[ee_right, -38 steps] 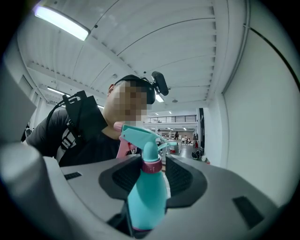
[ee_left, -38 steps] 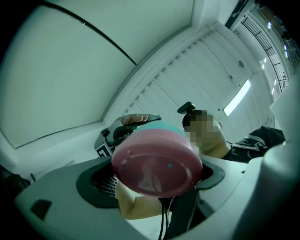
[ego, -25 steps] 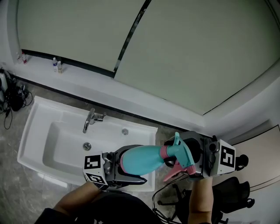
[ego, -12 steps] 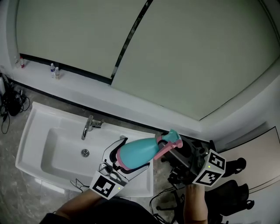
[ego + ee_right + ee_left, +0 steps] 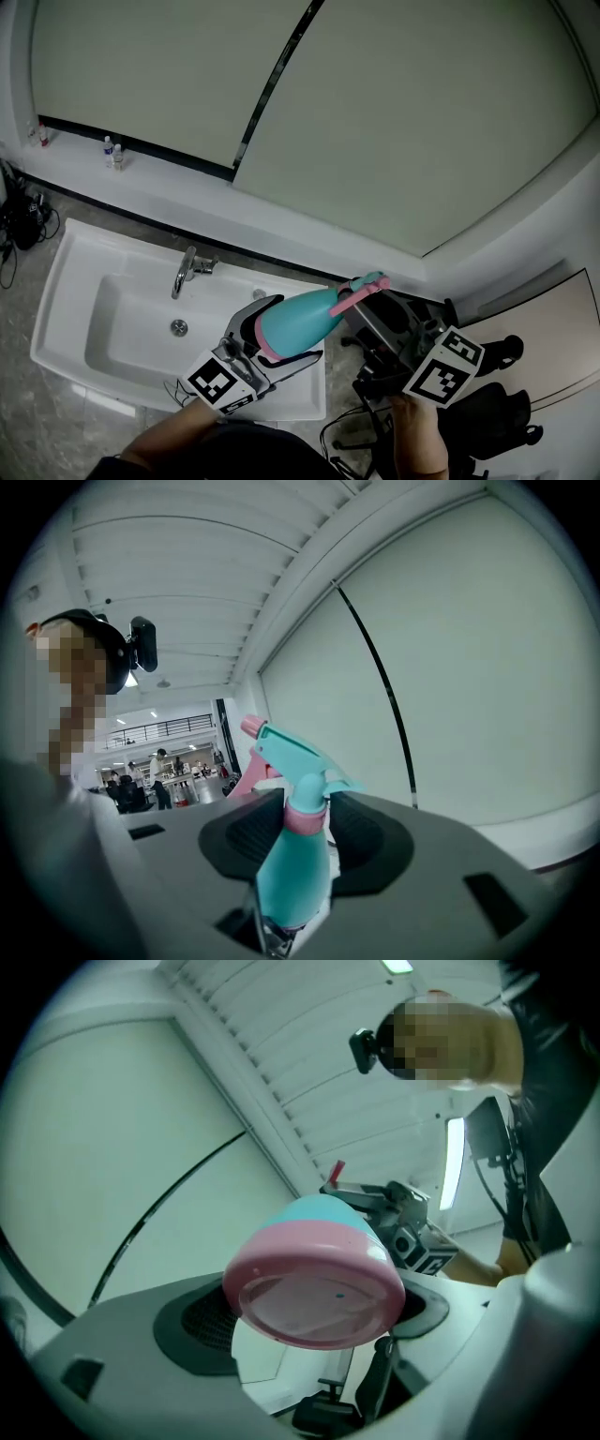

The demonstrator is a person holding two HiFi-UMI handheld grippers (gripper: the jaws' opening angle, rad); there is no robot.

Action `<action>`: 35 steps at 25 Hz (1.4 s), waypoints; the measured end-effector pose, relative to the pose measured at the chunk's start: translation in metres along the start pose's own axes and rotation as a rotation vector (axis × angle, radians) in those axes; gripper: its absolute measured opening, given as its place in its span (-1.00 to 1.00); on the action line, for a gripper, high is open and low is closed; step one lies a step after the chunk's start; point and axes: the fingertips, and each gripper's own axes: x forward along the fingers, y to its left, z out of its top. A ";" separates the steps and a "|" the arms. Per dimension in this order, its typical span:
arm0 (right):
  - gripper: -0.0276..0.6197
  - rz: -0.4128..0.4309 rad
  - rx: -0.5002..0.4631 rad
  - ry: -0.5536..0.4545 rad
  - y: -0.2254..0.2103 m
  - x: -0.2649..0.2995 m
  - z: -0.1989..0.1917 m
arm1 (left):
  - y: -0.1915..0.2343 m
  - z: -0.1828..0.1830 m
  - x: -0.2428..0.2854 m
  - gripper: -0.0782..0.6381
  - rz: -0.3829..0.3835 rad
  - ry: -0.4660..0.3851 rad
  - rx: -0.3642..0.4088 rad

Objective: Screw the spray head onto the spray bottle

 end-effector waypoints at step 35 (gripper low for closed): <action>-0.25 0.476 -0.403 0.132 0.043 -0.065 0.030 | -0.045 0.030 -0.005 0.48 -0.482 -0.147 -0.639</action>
